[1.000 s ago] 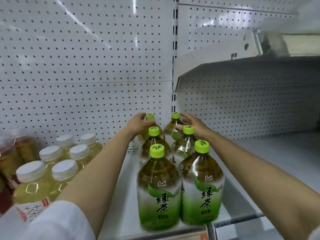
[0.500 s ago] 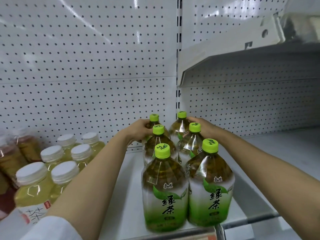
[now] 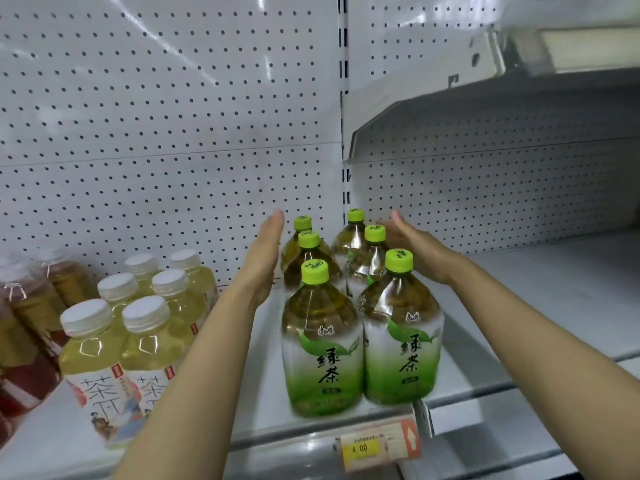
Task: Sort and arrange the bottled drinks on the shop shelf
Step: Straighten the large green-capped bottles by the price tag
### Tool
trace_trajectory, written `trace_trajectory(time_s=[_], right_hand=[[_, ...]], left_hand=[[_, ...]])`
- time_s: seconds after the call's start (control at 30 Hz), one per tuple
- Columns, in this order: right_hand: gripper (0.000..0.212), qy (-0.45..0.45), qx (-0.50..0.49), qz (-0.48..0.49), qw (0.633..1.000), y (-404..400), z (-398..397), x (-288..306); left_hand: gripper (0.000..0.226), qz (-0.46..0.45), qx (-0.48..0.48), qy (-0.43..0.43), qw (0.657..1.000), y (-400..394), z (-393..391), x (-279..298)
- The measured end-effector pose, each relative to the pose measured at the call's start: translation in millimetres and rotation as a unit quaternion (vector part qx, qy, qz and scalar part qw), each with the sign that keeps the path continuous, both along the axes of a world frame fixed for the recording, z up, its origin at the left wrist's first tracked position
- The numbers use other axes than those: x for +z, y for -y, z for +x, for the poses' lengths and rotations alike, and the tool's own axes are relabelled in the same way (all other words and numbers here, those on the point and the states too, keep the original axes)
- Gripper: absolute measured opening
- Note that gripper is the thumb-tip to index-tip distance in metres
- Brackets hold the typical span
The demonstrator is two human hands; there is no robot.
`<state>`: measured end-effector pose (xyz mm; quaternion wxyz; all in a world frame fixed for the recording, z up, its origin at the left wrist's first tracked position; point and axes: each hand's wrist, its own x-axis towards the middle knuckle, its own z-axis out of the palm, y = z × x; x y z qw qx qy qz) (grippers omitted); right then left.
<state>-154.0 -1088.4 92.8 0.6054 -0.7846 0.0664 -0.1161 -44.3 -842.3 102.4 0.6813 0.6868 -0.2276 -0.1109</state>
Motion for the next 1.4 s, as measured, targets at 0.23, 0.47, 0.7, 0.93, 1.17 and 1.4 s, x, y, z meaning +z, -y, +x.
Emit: trace_trajectory(time_s=[0.23, 0.47, 0.7, 0.93, 1.17, 1.4], right_hand=[[0.111, 0.23, -0.086, -0.142, 0.959, -66.9, -136.5, -91.3], [0.127, 0.139, -0.128, -0.365, 0.911, -92.5, -141.6, -131.1], [0.127, 0.138, -0.142, -0.316, 0.928, -92.0, -129.4, -126.3], [0.125, 0.158, -0.147, -0.32, 0.922, -88.8, -126.3, -129.9], [0.126, 0.145, -0.182, -0.356, 0.905, -100.3, -130.8, -128.5], [0.108, 0.198, -0.286, -0.551, 0.758, -107.1, -133.0, -138.4]], left_hand=[[0.136, 0.058, 0.018, 0.299, 0.952, -74.3, -125.3, -107.0], [0.141, 0.124, 0.043, 0.355, 0.926, -65.3, -128.6, -134.8], [0.14, 0.133, 0.059, 0.364, 0.92, -56.9, -121.5, -130.8], [0.14, 0.152, 0.075, 0.365, 0.916, -53.3, -119.3, -130.5], [0.138, 0.154, 0.07, 0.377, 0.911, -54.9, -125.8, -127.6], [0.132, 0.297, 0.196, 0.471, 0.807, -54.6, -134.6, -133.1]])
